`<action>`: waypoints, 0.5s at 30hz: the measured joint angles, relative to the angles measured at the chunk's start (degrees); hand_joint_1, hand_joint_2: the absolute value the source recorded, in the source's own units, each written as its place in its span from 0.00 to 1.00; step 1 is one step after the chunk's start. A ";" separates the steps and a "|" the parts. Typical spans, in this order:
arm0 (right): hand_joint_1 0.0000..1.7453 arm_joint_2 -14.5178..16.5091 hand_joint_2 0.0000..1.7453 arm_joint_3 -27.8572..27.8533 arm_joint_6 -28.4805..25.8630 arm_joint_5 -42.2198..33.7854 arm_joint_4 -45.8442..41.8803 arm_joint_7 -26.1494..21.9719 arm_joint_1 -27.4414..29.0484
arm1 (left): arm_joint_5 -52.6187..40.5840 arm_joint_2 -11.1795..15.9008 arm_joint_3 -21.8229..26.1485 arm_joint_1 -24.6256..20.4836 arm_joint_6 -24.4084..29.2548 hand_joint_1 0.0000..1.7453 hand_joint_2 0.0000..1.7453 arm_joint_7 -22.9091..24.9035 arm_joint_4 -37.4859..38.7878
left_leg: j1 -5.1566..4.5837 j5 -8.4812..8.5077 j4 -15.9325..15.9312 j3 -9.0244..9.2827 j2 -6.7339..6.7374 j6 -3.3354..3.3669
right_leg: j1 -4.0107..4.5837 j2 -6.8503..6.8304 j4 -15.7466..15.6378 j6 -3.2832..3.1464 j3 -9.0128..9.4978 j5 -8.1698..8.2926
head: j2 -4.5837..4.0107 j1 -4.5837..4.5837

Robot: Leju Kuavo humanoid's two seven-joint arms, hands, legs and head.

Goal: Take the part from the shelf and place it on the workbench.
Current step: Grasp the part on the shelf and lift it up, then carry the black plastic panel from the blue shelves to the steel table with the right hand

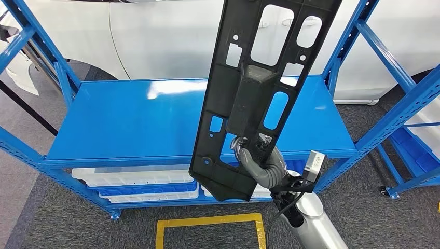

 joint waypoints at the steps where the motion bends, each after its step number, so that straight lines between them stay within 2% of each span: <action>1: 1.00 0.23 1.00 -0.40 -0.08 0.18 -0.12 0.06 0.08 | -0.12 -0.01 0.01 -0.03 -0.11 0.00 1.00 0.06 0.00 | 0.10 0.47 -0.27 -0.16 0.06 0.37 | -0.07 0.06 0.18 0.34 -0.17 -0.28 | 0.00 0.00; 2: 1.00 0.40 1.00 -0.77 -0.11 0.32 -0.20 0.08 0.12 | -0.18 -0.01 0.01 -0.10 -0.19 0.00 1.00 0.10 0.00 | 0.23 0.99 -0.56 -0.42 0.15 0.78 | -0.13 0.10 1.12 0.66 -0.62 -1.40 | 0.00 0.00; 3: 1.00 0.51 1.00 -1.08 -0.11 0.40 -0.25 0.08 0.14 | -0.28 -0.02 0.01 -0.19 -0.25 0.00 1.00 0.14 0.00 | 0.35 1.52 -0.81 -0.82 0.24 1.13 | -0.21 0.13 3.25 0.95 -1.47 -3.39 | 0.00 0.00; 5: 1.00 0.67 1.00 -1.50 -0.11 0.57 -0.27 0.09 0.27 | -0.43 -0.03 0.01 -0.34 -0.29 0.00 1.00 0.17 0.00 | 0.31 2.39 -0.83 -2.00 0.35 1.49 | -0.40 0.09 10.51 1.45 -3.98 -8.61 | 0.00 0.00; 6: 1.00 0.73 1.00 -1.62 -0.12 0.66 -0.27 0.09 0.38 | -0.50 -0.03 0.01 -0.36 -0.32 0.00 1.00 0.17 0.00 | 0.29 2.84 -0.78 -2.67 0.37 1.49 | -0.45 0.08 14.01 1.65 -4.94 -10.38 | 0.00 0.00; 7: 1.00 0.78 1.00 -1.72 -0.13 0.81 -0.27 0.09 0.48 | -0.53 -0.03 0.01 -0.36 -0.37 0.00 1.00 0.17 0.00 | 0.27 3.29 -0.70 -3.34 0.38 1.44 | -0.47 0.08 15.94 1.78 -5.05 -11.00 | 0.00 0.00; 8: 1.00 0.87 1.00 -1.84 -0.13 0.99 -0.27 0.08 0.54 | -0.56 -0.03 0.01 -0.36 -0.45 0.00 1.00 0.17 0.00 | 0.27 3.72 -0.58 -4.00 0.39 1.35 | -0.49 0.07 15.62 1.83 -4.02 -10.44 | 0.00 0.00; 9: 1.00 0.99 1.00 -1.95 -0.13 1.19 -0.31 0.07 0.56 | -0.59 -0.03 0.00 -0.36 -0.56 0.00 1.00 0.18 0.00 | 0.27 4.12 -0.42 -4.62 0.38 1.21 | -0.52 0.05 13.11 1.79 -1.88 -9.09 | 0.00 0.00; 11: 1.00 1.29 1.00 -2.11 -0.09 1.52 -0.65 0.07 0.52 | -0.60 -0.04 -0.01 -0.36 -0.77 0.00 1.00 0.20 0.00 | 0.21 4.83 -0.04 -5.62 0.33 0.80 | -0.43 0.04 4.83 1.40 3.92 -6.92 | 0.00 0.00; 12: 1.00 1.45 1.00 -2.15 -0.07 1.62 -0.92 0.07 0.54 | -0.58 -0.04 -0.01 -0.33 -0.84 0.00 1.00 0.23 0.00 | 0.16 5.20 0.01 -5.88 0.30 0.51 | -0.28 0.08 1.81 1.03 5.84 -6.40 | 0.00 0.01; 13: 1.00 1.58 1.00 -2.19 -0.05 1.71 -1.18 0.07 0.52 | -0.57 -0.04 -0.01 -0.31 -0.90 0.00 1.00 0.26 0.00 | 0.11 5.60 0.02 -6.03 0.28 0.18 | -0.11 0.14 -0.04 0.62 6.83 -6.36 | 0.00 0.01; 15: 1.00 1.80 1.00 -2.28 -0.04 1.81 -1.51 0.07 0.55 | -0.56 -0.03 -0.01 -0.19 -0.96 0.00 1.00 0.33 0.00 | 0.06 6.58 -0.36 -6.16 0.24 -0.56 | 0.05 0.22 -0.58 -0.26 6.45 -5.78 | 0.00 0.02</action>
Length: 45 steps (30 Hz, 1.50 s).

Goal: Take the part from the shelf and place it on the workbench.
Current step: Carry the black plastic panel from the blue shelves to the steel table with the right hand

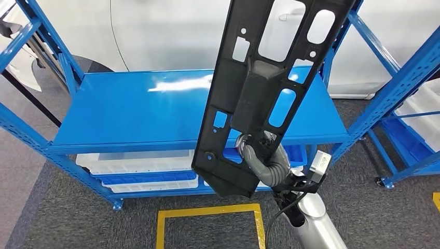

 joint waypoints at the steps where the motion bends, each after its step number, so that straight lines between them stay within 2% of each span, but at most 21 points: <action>1: 1.00 0.10 1.00 -0.03 0.01 0.02 -0.08 0.01 -0.05 | 0.01 0.00 -0.01 0.08 -0.01 0.00 1.00 0.02 0.00 | 0.05 0.00 0.03 -0.26 -0.04 -0.33 | -0.10 -0.10 -0.23 -0.44 -0.40 0.47 | 0.00 -0.01; 3: 1.00 0.40 1.00 -0.04 0.04 0.04 -0.21 0.01 -0.05 | 0.07 0.01 0.00 0.31 -0.03 0.00 1.00 0.06 0.00 | 0.13 -3.06 2.27 -1.47 -0.09 -0.86 | -0.37 -0.30 -0.48 -1.37 -1.69 1.92 | 0.00 -0.01; 6: 1.00 0.82 1.00 -0.07 0.26 0.05 -0.32 0.15 -0.02 | 0.40 0.00 0.01 0.34 -0.02 0.00 1.00 0.02 0.00 | 0.37 -11.46 12.73 -3.98 -0.06 -1.38 | -0.28 -0.45 -0.44 -1.88 -4.26 4.00 | 0.00 0.00; 8: 1.00 0.91 1.00 -0.09 0.56 0.05 -0.33 0.44 -0.02 | 0.55 0.00 0.01 0.36 0.01 0.00 1.00 -0.04 0.00 | 0.38 -11.92 16.58 -3.09 -0.05 -1.46 | -0.17 -0.51 -0.31 -1.79 -6.04 5.31 | 0.00 0.00; 10: 1.00 1.00 1.00 -0.14 0.81 0.05 -0.33 0.60 -0.05 | 0.61 0.01 0.01 0.43 0.04 0.00 1.00 -0.13 0.00 | 0.37 -9.25 12.53 1.69 -0.06 -1.16 | -0.10 -0.50 -0.07 -1.56 -7.65 6.49 | 0.00 -0.01; 12: 1.00 1.15 1.00 -0.22 0.87 0.05 -0.39 0.60 -0.12 | 0.64 0.04 0.01 0.33 0.07 0.00 1.00 -0.25 -0.01 | 0.19 -9.08 4.22 7.92 -0.09 -0.55 | 0.02 -0.50 0.20 -1.08 -8.67 7.47 | 0.00 -0.01; 15: 1.00 1.36 1.00 -0.34 0.90 0.05 -0.68 0.61 -0.26 | 0.68 0.09 0.01 0.37 0.08 0.00 1.00 -0.43 -0.01 | -0.29 -9.93 -0.93 10.67 -0.15 0.32 | -0.06 -0.59 -0.03 -0.06 -8.96 8.97 | 0.00 0.01; 17: 1.00 1.47 1.00 -0.40 0.93 0.10 -1.01 0.66 -0.27 | 0.68 0.07 0.02 0.48 -0.04 0.00 1.00 -0.47 0.01 | -0.12 -8.69 -1.29 9.85 0.11 1.10 | -0.21 -0.42 0.26 0.60 -9.41 8.64 | 0.00 -0.01; 21: 1.00 1.49 1.00 -0.60 0.94 0.20 -1.74 0.80 -0.03 | 0.58 0.02 0.03 0.49 -0.24 0.00 1.00 -0.51 0.02 | 0.10 -5.55 -1.52 6.63 0.44 1.97 | -0.43 -0.23 11.71 1.43 -12.68 -1.84 | 0.00 -0.01; 23: 1.00 1.49 1.00 -0.62 0.95 0.21 -1.89 0.87 0.29 | 0.56 0.01 0.03 0.60 -0.27 0.00 1.00 -0.51 0.02 | 0.05 -4.20 -1.28 4.65 0.51 1.87 | -0.44 -0.24 16.75 1.57 -12.74 -2.72 | 0.00 -0.01; 26: 1.00 1.49 1.00 -0.64 0.94 0.21 -2.13 0.91 0.44 | 0.55 0.01 0.03 0.61 -0.29 0.00 1.00 -0.51 0.02 | 0.03 -2.44 -0.67 1.98 0.54 1.48 | -0.43 -0.23 10.66 1.23 -5.95 0.86 | 0.00 -0.01; 28: 1.00 1.51 1.00 -0.65 0.97 0.21 -2.52 0.93 0.40 | 0.53 0.01 0.03 0.60 -0.30 0.00 1.00 -0.52 0.01 | -0.09 -1.46 -0.31 0.99 0.50 0.97 | -0.15 -0.18 2.43 0.62 -0.13 0.02 | 0.00 -0.03; 31: 1.00 1.55 1.00 -0.69 1.00 0.23 -2.86 0.95 0.46 | 0.40 0.01 0.03 0.65 -0.40 0.00 1.00 -0.54 0.00 | -0.06 0.03 -0.59 0.63 0.40 -0.03 | 0.15 -0.14 -0.92 -0.58 1.21 -0.19 | 0.00 -0.07; 32: 1.00 1.56 1.00 -0.72 1.01 0.24 -2.89 0.96 0.49 | 0.34 0.02 0.03 0.69 -0.45 0.00 1.00 -0.50 0.00 | 0.01 -0.39 -0.31 0.26 0.35 -0.33 | 0.05 -0.22 -1.07 -1.06 0.73 0.42 | 0.00 -0.08; 34: 1.00 1.63 1.00 -0.75 1.02 0.25 -2.90 0.97 0.65 | 0.22 0.02 0.03 0.76 -0.59 0.00 1.00 -0.37 0.00 | 0.15 -4.59 2.91 -1.12 0.26 -0.82 | -0.18 -0.40 -1.24 -1.87 -0.75 1.92 | 0.00 -0.09; 36: 1.00 1.68 1.00 -0.86 1.06 0.25 -2.90 0.96 0.78 | 0.17 0.01 0.03 0.60 -0.73 0.00 1.00 -0.21 0.00 | 0.29 -10.66 10.06 -2.88 0.27 -1.15 | -0.10 -0.47 -1.15 -2.16 -2.65 3.43 | 0.00 -0.10; 38: 1.00 1.68 1.00 -1.04 1.19 0.27 -2.90 0.95 0.87 | 0.23 0.01 0.03 0.48 -0.79 0.00 1.00 -0.11 0.00 | 0.34 -12.31 16.01 -3.14 0.28 -1.33 | -0.02 -0.51 -0.95 -2.10 -4.70 4.88 | 0.00 -0.10; 39: 1.00 1.69 1.00 -1.15 1.26 0.31 -2.89 0.95 0.89 | 0.27 0.01 0.03 0.48 -0.79 0.00 1.00 -0.10 0.00 | 0.34 -11.15 16.58 -2.06 0.28 -1.32 | -0.01 -0.51 -0.81 -2.00 -5.72 5.57 | 0.00 -0.10; 41: 1.00 1.71 1.00 -1.34 1.37 0.38 -2.89 0.95 0.90 | 0.33 0.01 0.03 0.46 -0.79 0.00 1.00 -0.10 0.00 | 0.33 -8.35 11.59 3.06 0.26 -0.99 | 0.01 -0.48 -0.47 -1.69 -7.44 6.79 | 0.00 -0.10; 43: 1.00 1.75 1.00 -1.52 1.45 0.42 -2.94 0.95 0.89 | 0.33 0.02 0.03 0.27 -0.79 0.00 1.00 -0.12 0.00 | 0.12 -8.95 2.91 9.39 0.21 -0.48 | 0.13 -0.49 -0.20 -1.15 -8.44 7.83 | 0.00 -0.10; 45: 1.00 1.81 1.00 -1.64 1.61 0.46 -2.99 0.95 0.84 | 0.33 0.02 0.03 0.13 -0.79 0.00 1.00 -0.13 0.00 | -0.24 -10.23 -1.61 11.91 0.16 -0.03 | 0.10 -0.58 -0.33 -0.46 -8.75 8.90 | 0.00 -0.10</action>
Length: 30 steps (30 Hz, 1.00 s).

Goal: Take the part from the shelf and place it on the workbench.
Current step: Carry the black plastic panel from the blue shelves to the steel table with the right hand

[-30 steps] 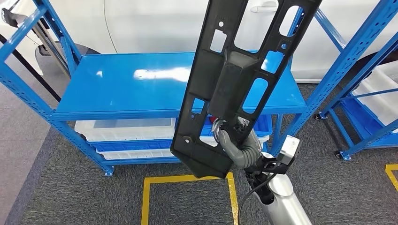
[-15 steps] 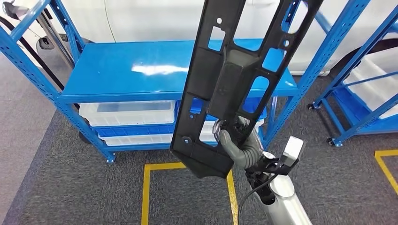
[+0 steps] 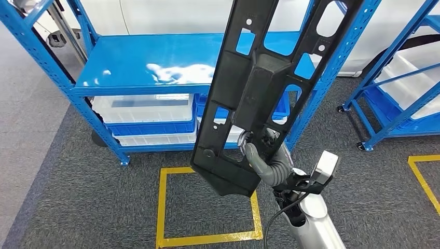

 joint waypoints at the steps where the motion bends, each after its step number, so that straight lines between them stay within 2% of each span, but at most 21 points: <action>1: 1.00 0.02 1.00 -0.04 0.11 0.04 -0.02 0.01 -0.02 | 0.01 -0.03 0.00 0.01 -0.01 0.00 1.00 0.00 0.01 | 0.02 0.30 -0.40 -0.22 0.00 0.30 | -0.02 -0.02 -0.19 0.40 -0.07 0.58 | 0.00 0.01; 2: 1.00 0.03 1.00 -0.13 0.21 0.08 -0.02 0.01 -0.04 | 0.01 -0.06 0.00 0.04 -0.02 0.00 1.00 0.01 0.02 | 0.06 0.92 -0.51 -0.67 0.12 0.67 | -0.12 0.07 -0.12 0.74 -0.29 0.51 | 0.00 0.01; 3: 1.00 0.04 1.00 -0.24 0.28 0.11 -0.02 0.02 -0.06 | 0.01 -0.09 0.00 0.00 -0.03 0.00 1.00 0.01 0.03 | 0.15 1.61 -0.61 -1.16 0.27 1.13 | -0.18 0.17 0.66 1.05 -0.72 -0.64 | 0.00 0.01; 4: 1.00 0.04 1.00 -0.37 0.33 0.15 -0.01 0.02 -0.09 | 0.02 -0.11 0.00 -0.05 -0.04 0.00 1.00 0.01 0.04 | 0.27 2.38 -0.76 -1.79 0.41 1.53 | -0.24 0.28 2.47 1.31 -1.40 -2.88 | 0.00 0.02; 6: 1.00 0.04 1.00 -0.60 0.39 0.19 0.02 0.02 -0.15 | 0.02 -0.13 0.00 -0.19 -0.07 0.00 1.00 0.00 0.04 | 0.18 3.77 -0.67 -3.44 0.56 2.00 | -0.46 0.34 9.21 1.68 -3.26 -8.92 | 0.00 0.02; 7: 1.00 0.04 1.00 -0.68 0.42 0.20 0.07 0.01 -0.14 | 0.01 -0.14 0.00 -0.19 -0.11 0.00 1.00 -0.01 0.04 | 0.11 4.47 -0.54 -4.41 0.58 2.02 | -0.52 0.33 12.97 1.86 -3.99 -10.79 | 0.00 0.02; 8: 1.00 0.03 1.00 -0.79 0.45 0.21 0.12 -0.03 -0.11 | -0.06 -0.14 0.00 -0.19 -0.14 0.00 1.00 -0.01 0.04 | 0.06 5.12 -0.36 -5.45 0.59 2.00 | -0.55 0.34 15.67 1.99 -4.15 -11.25 | 0.00 0.02; 9: 1.00 0.02 1.00 -0.89 0.51 0.22 0.16 -0.09 -0.09 | -0.16 -0.14 -0.01 -0.19 -0.18 0.00 1.00 -0.01 0.04 | 0.04 5.72 -0.12 -6.49 0.60 1.92 | -0.56 0.33 16.66 2.03 -3.50 -10.45 | 0.00 0.01; 10: 1.00 0.01 1.00 -0.98 0.55 0.22 0.19 -0.18 -0.07 | -0.27 -0.15 -0.02 -0.20 -0.19 0.00 1.00 -0.01 0.04 | 0.03 6.25 0.15 -7.49 0.60 1.84 | -0.56 0.33 15.56 1.97 -1.84 -8.89 | 0.00 0.01; 11: 1.00 0.01 1.00 -1.04 0.62 0.23 0.19 -0.27 -0.07 | -0.39 -0.16 -0.04 -0.21 -0.16 0.00 1.00 -0.01 0.04 | 0.02 6.72 0.43 -8.34 0.60 1.71 | -0.54 0.34 12.58 1.79 0.72 -7.45 | 0.00 0.01; 12: 1.00 0.00 1.00 -1.08 0.69 0.23 0.17 -0.33 -0.10 | -0.48 -0.19 -0.08 -0.23 -0.12 0.00 1.00 -0.03 0.04 | -0.07 7.12 0.67 -9.04 0.59 1.54 | -0.41 0.33 8.44 1.50 3.73 -7.07 | 0.00 0.01; 14: 1.00 0.00 1.00 -1.14 0.92 0.23 0.12 -0.38 -0.09 | -0.52 -0.25 -0.15 -0.26 0.01 0.00 1.00 -0.19 0.04 | -0.16 7.87 0.89 -9.87 0.76 1.08 | -0.05 0.13 1.31 0.75 8.21 -8.05 | 0.00 0.01; 15: 1.00 -0.01 1.00 -1.18 1.12 0.21 0.10 -0.39 -0.05 | -0.48 -0.30 -0.17 -0.28 0.13 0.00 1.00 -0.26 0.04 | -0.14 8.24 0.83 -10.04 0.90 0.76 | 0.19 0.11 -0.47 0.35 9.02 -8.66 | 0.00 0.01; 17: 1.00 -0.02 1.00 -1.26 1.58 0.16 0.10 -0.38 0.08 | -0.37 -0.34 -0.17 -0.26 0.45 0.00 1.00 -0.25 0.04 | 0.03 8.73 0.69 -10.18 1.17 0.07 | 0.17 0.31 -1.28 -0.45 8.88 -8.07 | 0.00 0.01; 19: 1.00 -0.04 1.00 -1.30 2.02 0.05 0.14 -0.36 0.10 | -0.32 -0.36 -0.16 -0.19 0.74 0.00 1.00 -0.19 0.04 | 0.13 6.63 2.91 -11.14 0.96 -0.57 | -0.15 0.67 -1.68 -1.21 8.47 -7.04 | 0.00 0.01; 22: 1.00 -0.07 1.00 -1.30 2.41 -0.14 0.30 -0.35 0.13 | -0.28 -0.36 -0.15 -0.04 0.96 0.00 1.00 -0.20 0.04 | 0.37 -0.22 13.86 -14.90 0.56 -1.28 | -0.28 1.36 -1.71 -1.56 7.29 -5.92 | 0.00 -0.01; 23: 1.00 -0.07 1.00 -1.31 2.43 -0.17 0.40 -0.35 0.18 | -0.27 -0.36 -0.15 0.03 0.98 0.00 1.00 -0.20 0.04 | 0.48 -1.28 16.65 -15.59 0.55 -1.45 | -0.30 1.72 -1.61 -1.47 6.87 -5.65 | 0.00 -0.01; 24: 1.00 -0.07 1.00 -1.31 2.43 -0.20 0.51 -0.34 0.24 | -0.26 -0.36 -0.14 0.09 0.98 0.00 1.00 -0.20 0.03 | 0.60 -1.16 17.31 -15.23 0.55 -1.58 | -0.35 2.13 -1.47 -1.33 6.51 -5.43 | 0.00 -0.01; 26: 1.00 -0.07 1.00 -1.32 2.43 -0.23 0.63 -0.34 0.32 | -0.26 -0.36 -0.13 0.18 0.99 0.00 1.00 -0.20 0.03 | 0.90 1.70 11.90 -11.24 0.06 -1.69 | -0.52 3.10 -1.02 -1.01 5.96 -5.23 | 0.00 -0.01; 28: 1.00 -0.07 1.00 -1.33 2.42 -0.27 0.66 -0.33 0.27 | -0.27 -0.32 -0.13 0.26 1.01 0.00 1.00 -0.20 0.03 | 1.25 3.61 4.34 -6.51 -2.50 -1.55 | -0.67 4.03 -0.46 -0.48 5.21 -5.15 | 0.00 0.00; 30: 1.00 -0.07 1.00 -1.35 2.39 -0.38 0.65 -0.30 0.26 | -0.33 -0.29 -0.13 0.36 1.02 0.00 1.00 -0.19 0.03 | 1.32 3.46 1.43 -4.97 -4.25 -1.28 | -0.75 5.06 -0.10 0.34 4.41 -4.79 | 0.00 0.00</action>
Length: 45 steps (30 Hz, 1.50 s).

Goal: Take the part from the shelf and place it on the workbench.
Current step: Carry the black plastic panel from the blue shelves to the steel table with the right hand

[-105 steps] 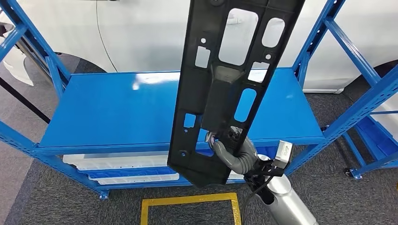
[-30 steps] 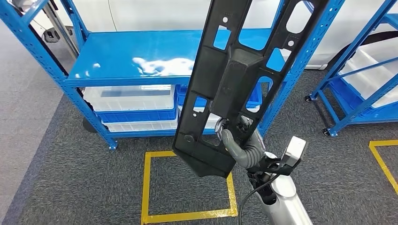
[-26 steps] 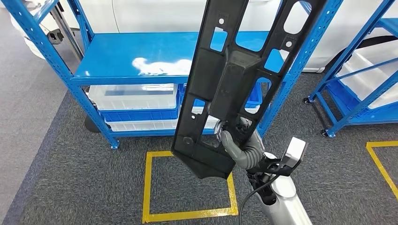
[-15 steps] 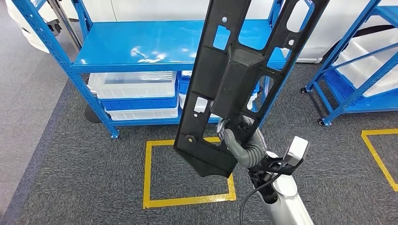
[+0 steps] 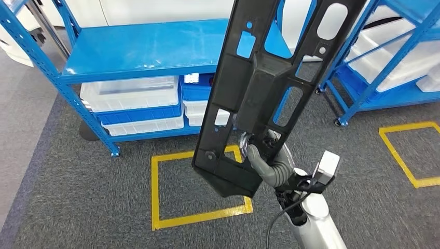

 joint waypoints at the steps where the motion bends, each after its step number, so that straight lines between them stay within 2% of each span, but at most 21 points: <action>1: 1.00 -0.01 1.00 -0.03 -0.02 -0.08 -0.01 0.02 0.04 | -0.05 0.01 -0.01 0.03 -0.01 0.00 1.00 0.02 -0.01 | -0.08 0.08 -0.22 -0.09 0.32 0.19 | -0.02 0.58 0.05 0.43 -0.26 0.27 | 0.00 -0.01; 4: 1.00 -0.04 1.00 -0.17 -0.05 -0.28 -0.15 0.02 0.29 | -0.26 -0.06 -0.07 -0.12 -0.07 0.00 1.00 0.12 -0.01 | 0.05 0.49 -0.69 -0.20 2.44 1.38 | -0.03 -0.88 2.06 1.42 -1.57 -0.96 | 0.00 0.01; 7: 1.00 -0.04 1.00 -0.21 -0.03 -0.46 -0.22 0.14 0.44 | -0.32 -0.07 -0.09 -0.09 -0.15 0.00 1.00 0.18 -0.01 | -0.20 0.69 -0.83 -0.46 4.70 2.25 | 0.07 -4.02 12.61 1.99 -6.59 -6.15 | 0.00 0.02; 9: 1.00 -0.07 1.00 -0.22 -0.03 -0.55 -0.22 0.40 0.71 | 0.64 -0.03 0.00 -0.05 -0.30 0.00 1.00 -0.31 -0.01 | -0.38 0.74 -0.78 -0.63 6.19 2.36 | 0.02 -4.39 17.08 2.08 -8.57 -7.08 | 0.00 0.02; 10: 1.00 -0.08 1.00 -0.25 -0.03 -0.58 -0.22 0.57 0.85 | 1.49 -0.01 0.20 -0.10 -0.38 0.00 1.00 -0.77 -0.01 | -0.44 0.75 -0.75 -0.65 6.87 2.37 | 0.03 -4.58 15.98 1.99 -7.85 -5.99 | 0.00 0.02; 13: 1.00 -0.08 1.00 -0.50 -0.23 -0.62 -0.28 0.93 1.05 | 2.24 0.07 0.85 -0.25 -0.55 0.00 1.00 -1.16 -0.01 | -0.78 0.70 -0.64 -0.52 8.50 2.17 | 0.52 -7.27 4.35 1.06 -1.41 -1.23 | 0.00 0.02; 15: 1.00 -0.08 1.00 -0.77 -0.65 -0.54 -0.46 0.79 1.24 | 1.27 0.29 0.86 -0.21 -1.01 0.00 1.00 -0.40 -0.01 | -1.11 0.71 -0.55 -0.56 9.42 1.69 | 1.06 -8.59 0.43 0.15 0.37 -0.47 | 0.00 0.01; 17: 1.00 -0.08 1.00 -1.17 -1.02 -0.40 -0.62 0.48 1.74 | 0.83 0.55 0.85 -0.18 -1.48 0.00 1.00 0.06 -0.01 | -1.24 0.72 -0.58 -0.56 10.36 1.10 | 1.10 -7.58 0.19 -0.65 0.05 -0.21 | 0.00 0.00; 19: 1.00 -0.08 1.00 -1.51 -1.11 -0.26 -0.77 0.21 2.20 | 0.68 0.78 0.85 -0.18 -1.62 0.00 1.00 0.16 -0.01 | -1.11 -0.56 0.79 -1.04 8.98 0.51 | 0.79 -6.48 -0.18 -1.43 -0.11 0.31 | 0.00 0.00; 21: 1.00 -0.07 1.00 -1.61 -1.25 -0.04 -0.97 -0.02 2.46 | 0.56 0.98 0.85 -0.01 -1.69 0.00 1.00 0.39 -0.01 | -0.91 -4.25 6.53 -3.36 6.09 0.10 | 0.63 -5.37 -0.39 -2.03 -0.36 0.73 | 0.00 0.00; 23: 1.00 -0.06 1.00 -1.68 -1.60 0.36 -1.27 -0.14 3.17 | 0.19 1.10 0.84 0.33 -1.96 0.00 1.00 0.95 -0.01 | -0.88 -7.71 14.06 -6.46 4.94 -0.05 | 0.72 -4.05 -0.30 -2.25 -0.71 0.97 | 0.00 0.00; 24: 1.00 -0.06 1.00 -1.76 -1.78 0.63 -1.61 -0.16 3.84 | -0.11 1.14 0.78 0.44 -2.09 0.00 1.00 1.23 -0.01 | -0.88 -8.05 15.85 -7.10 4.83 -0.06 | 0.76 -3.36 -0.20 -2.25 -0.85 1.05 | 0.00 -0.01; 26: 1.00 -0.08 1.00 -2.01 -2.02 1.27 -2.54 -0.22 5.47 | -0.75 1.14 0.53 0.60 -2.20 0.00 1.00 1.61 -0.01 | -0.83 -5.48 12.56 -5.07 4.48 0.12 | 0.78 -1.90 0.11 -2.10 -0.99 1.16 | 0.00 -0.01; 29: 1.00 -0.33 1.00 -2.58 -1.91 1.92 -4.44 -0.32 7.40 | -1.30 1.06 0.02 1.07 -2.11 0.00 1.00 1.72 -0.01 | -0.62 -1.31 1.67 0.38 1.35 0.71 | 0.77 0.19 0.78 -1.50 -1.50 1.28 | 0.00 0.00; 31: 1.00 -0.74 1.00 -2.92 -1.65 1.99 -5.76 -0.24 8.37 | -1.14 0.87 -0.14 1.27 -1.81 0.00 1.00 1.43 -0.01 | -0.75 -1.45 0.06 0.96 0.63 1.06 | 0.60 1.30 0.95 -0.72 -2.15 1.64 | 0.00 0.01; 33: 1.00 -1.09 1.00 -3.20 -1.52 2.05 -6.98 0.08 9.32 | -0.96 0.56 -0.18 1.39 -1.48 0.00 1.00 1.11 0.00 | -0.64 -1.02 -0.35 0.98 1.74 1.69 | 0.47 1.90 0.91 0.04 -2.54 1.96 | 0.00 0.02; 35: 1.00 -1.30 1.00 -3.39 -1.78 2.21 -8.08 0.48 9.86 | -1.12 0.14 -0.27 1.46 -1.37 0.00 1.00 0.98 0.01 | -0.37 -0.46 -0.87 1.02 3.04 2.33 | 0.59 -0.11 3.01 0.58 -3.58 0.47 | 0.00 0.02; 38: 1.00 -1.48 1.00 -3.45 -2.20 2.53 -9.06 0.96 10.67 | -1.53 -0.19 -0.55 2.02 -1.42 0.00 1.00 1.41 0.02 | -0.51 -0.26 -0.97 0.81 5.26 2.63 | 0.38 -3.64 13.18 1.14 -7.97 -4.98 | 0.00 0.02; 40: 1.00 -1.64 1.00 -3.45 -2.15 2.62 -9.24 1.02 11.39 | -1.77 -0.20 -0.62 2.25 -1.42 0.00 1.00 1.97 0.02 | -0.57 -0.29 -0.90 0.69 6.76 2.61 | 0.13 -4.36 16.17 1.34 -8.92 -5.55 | 0.00 0.02; 43: 1.00 -2.09 1.00 -3.45 -1.80 2.59 -9.21 0.78 11.04 | -1.83 -0.17 -0.63 2.16 -1.24 0.00 1.00 2.34 0.02 | -0.68 -0.46 -0.80 0.79 8.65 2.25 | 0.18 -6.66 6.43 1.04 -3.04 -1.39 | 0.00 0.02; 45: 1.00 -2.34 1.00 -3.45 -1.34 2.28 -9.00 0.26 10.22 | -1.52 -0.15 -0.63 2.13 -0.89 0.00 1.00 2.14 0.02 | -0.94 -0.59 -0.74 0.90 9.63 1.65 | 0.63 -8.11 1.19 0.28 -0.31 -0.26 | 0.00 0.01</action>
